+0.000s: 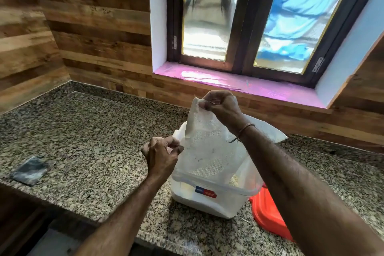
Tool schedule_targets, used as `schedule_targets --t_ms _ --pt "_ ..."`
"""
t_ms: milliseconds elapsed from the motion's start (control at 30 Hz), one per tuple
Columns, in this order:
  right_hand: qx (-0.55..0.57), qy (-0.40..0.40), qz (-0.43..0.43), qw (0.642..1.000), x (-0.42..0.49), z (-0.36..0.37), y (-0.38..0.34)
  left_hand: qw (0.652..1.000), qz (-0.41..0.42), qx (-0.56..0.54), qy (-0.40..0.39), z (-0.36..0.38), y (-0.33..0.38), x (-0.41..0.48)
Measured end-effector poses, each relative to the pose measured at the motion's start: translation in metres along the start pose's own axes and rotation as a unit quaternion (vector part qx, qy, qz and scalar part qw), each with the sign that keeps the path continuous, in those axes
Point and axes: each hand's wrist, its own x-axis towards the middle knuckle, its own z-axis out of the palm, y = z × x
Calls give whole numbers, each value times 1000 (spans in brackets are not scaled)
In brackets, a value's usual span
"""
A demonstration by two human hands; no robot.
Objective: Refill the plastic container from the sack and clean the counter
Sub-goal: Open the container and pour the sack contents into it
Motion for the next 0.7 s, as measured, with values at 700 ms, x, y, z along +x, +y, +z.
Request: schedule_targets --t_ms 700 --pt "-83 -45 -5 996 2 -8 -8 938 35 -328 -111 -36 88 39"
